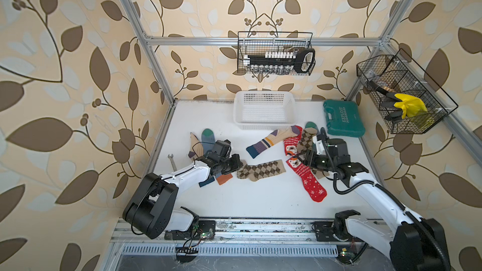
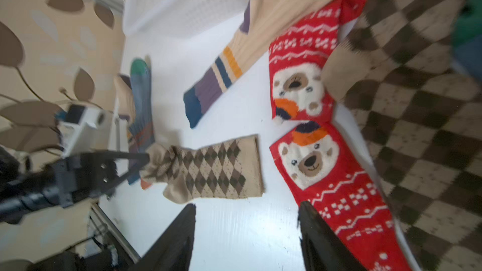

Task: Place the socks together as a pair
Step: Flatten out the sock at the center of the board.

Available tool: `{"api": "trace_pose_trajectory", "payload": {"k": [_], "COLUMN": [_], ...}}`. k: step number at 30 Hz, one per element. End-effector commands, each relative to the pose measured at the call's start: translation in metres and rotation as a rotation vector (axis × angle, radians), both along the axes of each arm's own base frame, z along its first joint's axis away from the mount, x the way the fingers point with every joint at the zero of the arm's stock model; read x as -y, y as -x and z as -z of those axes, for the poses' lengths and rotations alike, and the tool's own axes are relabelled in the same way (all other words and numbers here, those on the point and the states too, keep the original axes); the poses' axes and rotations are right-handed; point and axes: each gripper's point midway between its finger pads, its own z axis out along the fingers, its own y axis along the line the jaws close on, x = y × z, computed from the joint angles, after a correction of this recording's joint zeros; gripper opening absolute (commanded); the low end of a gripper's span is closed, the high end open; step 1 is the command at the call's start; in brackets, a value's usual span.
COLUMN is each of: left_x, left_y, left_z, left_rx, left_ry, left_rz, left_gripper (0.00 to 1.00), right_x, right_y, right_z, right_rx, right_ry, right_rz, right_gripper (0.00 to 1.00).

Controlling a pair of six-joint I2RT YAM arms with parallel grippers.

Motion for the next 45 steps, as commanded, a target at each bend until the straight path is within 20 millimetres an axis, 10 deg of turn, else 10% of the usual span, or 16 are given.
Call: {"api": "trace_pose_trajectory", "payload": {"k": [1, 6, 21, 28, 33, 45], "left_x": [-0.011, -0.023, -0.031, -0.037, -0.052, -0.06], "left_y": [-0.001, 0.001, -0.001, -0.018, -0.035, -0.057], "left_z": [-0.002, 0.002, 0.004, -0.002, 0.001, 0.019], "left_rx": [0.044, 0.047, 0.071, 0.081, 0.077, -0.006], "left_ry": [-0.074, -0.13, -0.133, -0.194, -0.308, -0.397], "left_rz": [0.007, -0.008, -0.059, -0.093, -0.123, -0.109], "left_gripper": [0.0, 0.0, 0.0, 0.0, 0.02, 0.12], "right_x": [-0.025, -0.057, -0.057, -0.039, -0.017, -0.041], "right_y": [-0.001, -0.005, -0.011, -0.018, -0.028, -0.032], "right_z": [0.02, 0.048, 0.093, 0.08, 0.074, 0.072], "right_rx": [-0.03, -0.088, -0.173, -0.144, -0.15, -0.152], "right_ry": [0.159, 0.251, 0.45, 0.463, 0.412, 0.327], "right_rz": [-0.068, -0.141, -0.134, -0.08, -0.027, -0.093], "right_gripper": [0.56, 0.48, 0.36, 0.01, 0.0, 0.05]}}
